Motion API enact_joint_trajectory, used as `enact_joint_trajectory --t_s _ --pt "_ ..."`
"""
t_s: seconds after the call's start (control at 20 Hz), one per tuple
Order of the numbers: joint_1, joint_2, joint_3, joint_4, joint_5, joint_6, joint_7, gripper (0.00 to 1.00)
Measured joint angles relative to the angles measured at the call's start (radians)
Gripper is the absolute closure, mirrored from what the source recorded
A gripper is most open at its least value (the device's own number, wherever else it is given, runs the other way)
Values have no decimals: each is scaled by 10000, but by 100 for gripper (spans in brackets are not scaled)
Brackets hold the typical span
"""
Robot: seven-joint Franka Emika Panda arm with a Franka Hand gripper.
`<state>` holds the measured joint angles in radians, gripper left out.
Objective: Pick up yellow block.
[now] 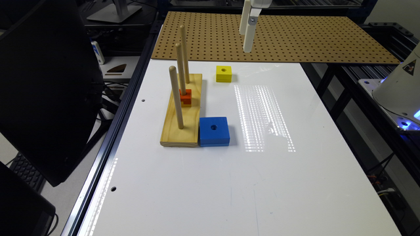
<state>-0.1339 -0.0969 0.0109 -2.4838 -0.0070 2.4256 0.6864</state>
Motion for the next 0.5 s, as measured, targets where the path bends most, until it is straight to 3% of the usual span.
enact_joint_trajectory --t_s 0.25,0.5 --pt "-356 4 -12 49 -7 0 -366 0" --pt "-422 35 -7 132 -7 0 -422 0"
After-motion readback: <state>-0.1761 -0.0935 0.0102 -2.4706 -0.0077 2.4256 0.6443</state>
